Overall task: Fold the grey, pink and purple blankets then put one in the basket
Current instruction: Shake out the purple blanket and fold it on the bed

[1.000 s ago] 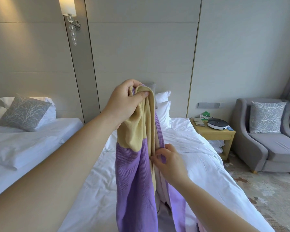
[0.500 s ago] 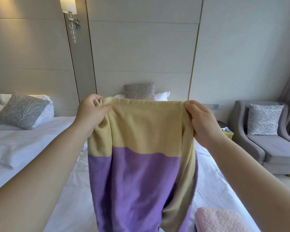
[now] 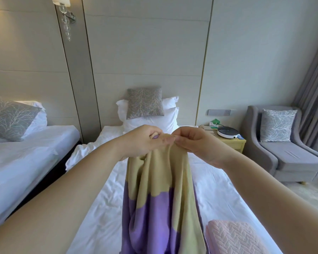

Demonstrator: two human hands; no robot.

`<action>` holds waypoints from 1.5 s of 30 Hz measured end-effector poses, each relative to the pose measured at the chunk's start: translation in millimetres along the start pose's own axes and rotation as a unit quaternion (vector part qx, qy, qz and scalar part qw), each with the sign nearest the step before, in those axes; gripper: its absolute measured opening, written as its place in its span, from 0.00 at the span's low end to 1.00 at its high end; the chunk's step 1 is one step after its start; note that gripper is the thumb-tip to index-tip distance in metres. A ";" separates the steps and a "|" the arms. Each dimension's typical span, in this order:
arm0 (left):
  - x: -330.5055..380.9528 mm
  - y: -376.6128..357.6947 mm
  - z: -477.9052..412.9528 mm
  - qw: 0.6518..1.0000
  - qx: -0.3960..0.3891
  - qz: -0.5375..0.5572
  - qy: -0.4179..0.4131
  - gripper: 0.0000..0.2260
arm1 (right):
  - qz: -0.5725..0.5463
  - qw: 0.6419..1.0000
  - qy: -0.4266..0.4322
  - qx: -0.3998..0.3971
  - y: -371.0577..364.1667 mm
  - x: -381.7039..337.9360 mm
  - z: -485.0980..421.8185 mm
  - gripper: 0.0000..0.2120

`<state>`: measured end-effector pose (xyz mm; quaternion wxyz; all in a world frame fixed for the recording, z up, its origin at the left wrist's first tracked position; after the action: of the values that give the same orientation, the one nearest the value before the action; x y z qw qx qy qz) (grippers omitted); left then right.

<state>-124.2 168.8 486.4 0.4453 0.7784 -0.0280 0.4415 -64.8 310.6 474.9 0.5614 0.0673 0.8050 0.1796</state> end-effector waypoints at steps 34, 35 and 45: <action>-11.3 -33.4 13.6 0.993 -0.112 0.024 0.025 0.26 | -0.111 0.993 -0.022 -0.044 -5.1 9.6 13.6 0.08; -7.9 -30.8 13.2 0.995 -0.098 0.011 0.023 0.26 | -0.115 0.992 -0.022 -0.044 -3.1 11.1 16.3 0.08; 13.6 19.2 -2.0 0.981 0.159 0.101 -0.039 0.14 | -0.098 0.992 -0.083 -0.004 -4.2 65.3 48.8 0.05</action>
<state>-125.6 163.5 509.3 0.2677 0.8490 -0.0537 0.4524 -42.7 337.4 401.0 0.6418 0.0006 0.7572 0.1212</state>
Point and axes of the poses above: each hand's wrist, its own z-axis away from the middle knuckle, its own y-axis out of the back of the hand, x = y × z, the point moved 5 cm from there along -z, towards the middle knuckle, and after that the axes turned 1 degree about y, right-handed, at the moved point
